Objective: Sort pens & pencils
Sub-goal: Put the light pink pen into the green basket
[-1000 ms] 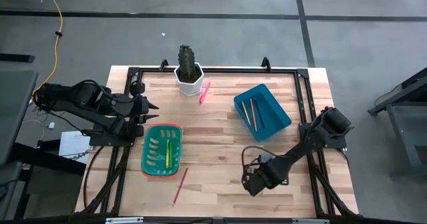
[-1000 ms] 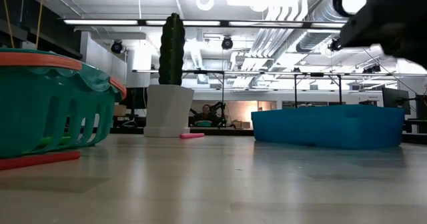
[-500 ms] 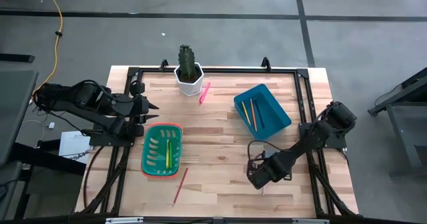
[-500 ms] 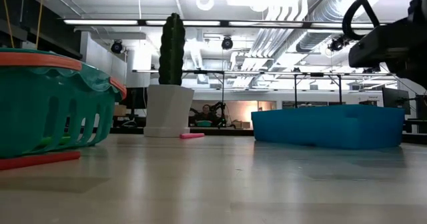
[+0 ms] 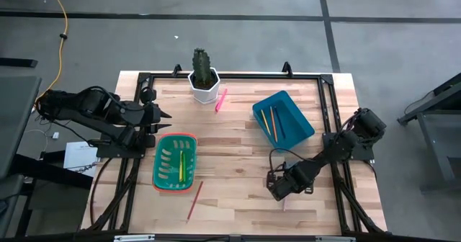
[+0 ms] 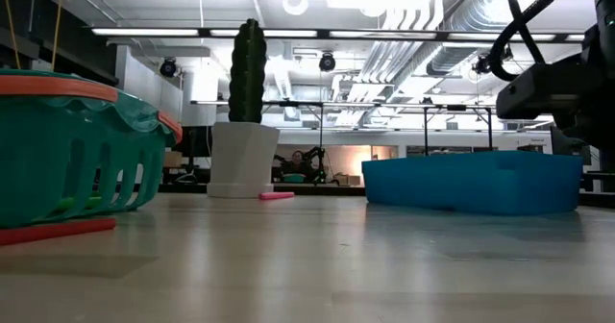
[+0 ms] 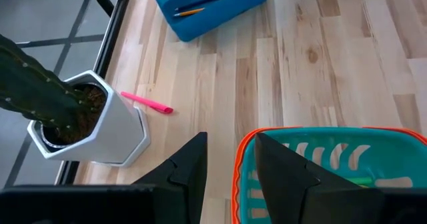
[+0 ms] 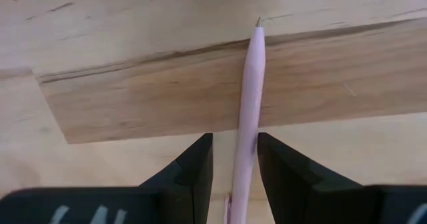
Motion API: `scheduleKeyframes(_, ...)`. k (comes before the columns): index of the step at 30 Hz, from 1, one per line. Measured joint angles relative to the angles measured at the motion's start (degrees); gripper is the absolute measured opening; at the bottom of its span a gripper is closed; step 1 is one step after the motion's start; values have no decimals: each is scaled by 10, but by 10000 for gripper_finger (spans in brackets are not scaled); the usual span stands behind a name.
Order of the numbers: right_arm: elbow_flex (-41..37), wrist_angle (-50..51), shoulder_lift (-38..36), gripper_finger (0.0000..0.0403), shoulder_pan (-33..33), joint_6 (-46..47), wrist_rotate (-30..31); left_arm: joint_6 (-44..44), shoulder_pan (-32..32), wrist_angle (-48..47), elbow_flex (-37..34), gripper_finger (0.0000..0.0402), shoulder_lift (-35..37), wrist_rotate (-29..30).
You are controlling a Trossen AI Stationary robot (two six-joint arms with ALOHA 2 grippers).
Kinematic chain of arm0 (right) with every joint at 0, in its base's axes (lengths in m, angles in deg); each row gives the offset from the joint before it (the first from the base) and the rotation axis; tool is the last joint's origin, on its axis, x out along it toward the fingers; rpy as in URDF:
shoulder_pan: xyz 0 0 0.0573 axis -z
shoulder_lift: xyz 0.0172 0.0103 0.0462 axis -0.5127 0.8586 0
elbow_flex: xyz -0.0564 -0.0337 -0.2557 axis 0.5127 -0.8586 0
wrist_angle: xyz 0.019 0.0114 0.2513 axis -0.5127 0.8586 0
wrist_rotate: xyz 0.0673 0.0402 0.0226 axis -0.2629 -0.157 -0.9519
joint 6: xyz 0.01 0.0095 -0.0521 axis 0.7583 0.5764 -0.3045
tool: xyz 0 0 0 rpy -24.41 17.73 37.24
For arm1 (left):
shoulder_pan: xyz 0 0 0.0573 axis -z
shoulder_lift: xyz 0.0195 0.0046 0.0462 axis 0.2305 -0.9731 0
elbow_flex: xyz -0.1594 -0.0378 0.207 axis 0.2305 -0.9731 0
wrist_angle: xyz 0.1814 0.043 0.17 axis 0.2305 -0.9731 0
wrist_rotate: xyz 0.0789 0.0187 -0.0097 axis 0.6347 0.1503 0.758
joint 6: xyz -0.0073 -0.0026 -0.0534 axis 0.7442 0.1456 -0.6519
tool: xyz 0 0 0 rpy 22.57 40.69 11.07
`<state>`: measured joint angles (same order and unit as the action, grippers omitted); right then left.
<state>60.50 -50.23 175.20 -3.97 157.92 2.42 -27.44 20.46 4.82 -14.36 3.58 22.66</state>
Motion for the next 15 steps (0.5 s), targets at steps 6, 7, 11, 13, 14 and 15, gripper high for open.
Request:
scheduleKeyframes(6, -1, 0, 0, 110, 1, 0, -4, 0, 0, 0, 0, 113, 0, 0)
scheduleKeyframes(7, -1, 0, 0, 109, 1, 0, -4, 0, 0, 0, 0, 113, 0, 0)
scheduleKeyframes(11, -1, 0, 0, 94, 1, -1, -4, 1, 0, 0, 0, 113, 0, 0)
scheduleKeyframes(13, -1, 0, 0, 81, 1, -1, -4, 1, 0, 0, 0, 113, 0, 0)
scheduleKeyframes(14, -1, 0, 0, 75, 1, -1, -4, 1, 0, 0, 0, 113, 0, 0)
scheduleKeyframes(15, -1, 0, 0, 70, 1, -1, -4, 1, 0, 0, 0, 113, 0, 0)
